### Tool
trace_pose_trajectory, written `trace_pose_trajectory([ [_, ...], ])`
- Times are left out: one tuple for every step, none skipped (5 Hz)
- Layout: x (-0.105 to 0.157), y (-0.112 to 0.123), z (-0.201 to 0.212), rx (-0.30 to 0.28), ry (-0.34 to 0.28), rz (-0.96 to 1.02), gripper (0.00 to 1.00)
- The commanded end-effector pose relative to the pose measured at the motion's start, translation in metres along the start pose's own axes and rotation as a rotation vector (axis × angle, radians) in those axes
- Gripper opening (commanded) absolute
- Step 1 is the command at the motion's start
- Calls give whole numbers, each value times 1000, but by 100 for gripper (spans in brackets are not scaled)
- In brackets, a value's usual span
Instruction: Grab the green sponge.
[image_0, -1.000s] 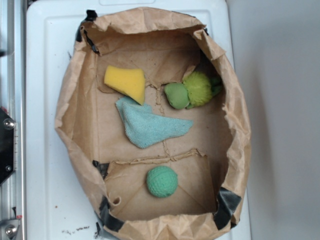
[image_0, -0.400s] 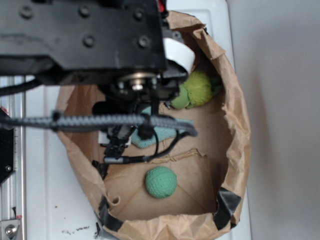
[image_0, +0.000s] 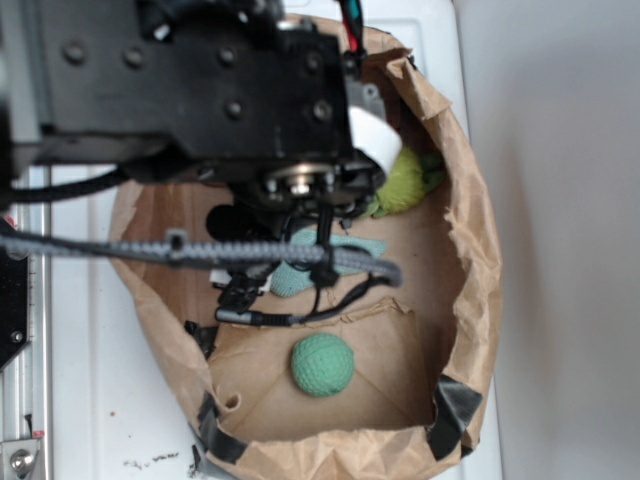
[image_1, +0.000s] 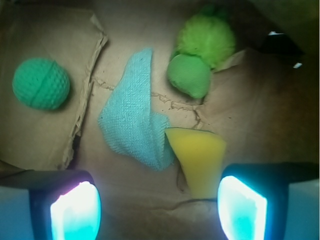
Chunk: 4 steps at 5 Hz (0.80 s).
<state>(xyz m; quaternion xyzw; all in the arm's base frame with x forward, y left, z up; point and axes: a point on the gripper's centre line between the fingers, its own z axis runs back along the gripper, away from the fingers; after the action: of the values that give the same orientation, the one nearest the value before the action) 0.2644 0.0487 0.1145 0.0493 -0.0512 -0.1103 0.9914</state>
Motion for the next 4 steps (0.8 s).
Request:
trace_pose_trajectory([
  [8, 12, -17, 3, -40, -62, 100],
  [2, 9, -40, -3, -33, -101, 100],
  [-5, 5, -53, -19, -20, -139, 100],
  [-5, 6, -65, -5, -7, -148, 100],
])
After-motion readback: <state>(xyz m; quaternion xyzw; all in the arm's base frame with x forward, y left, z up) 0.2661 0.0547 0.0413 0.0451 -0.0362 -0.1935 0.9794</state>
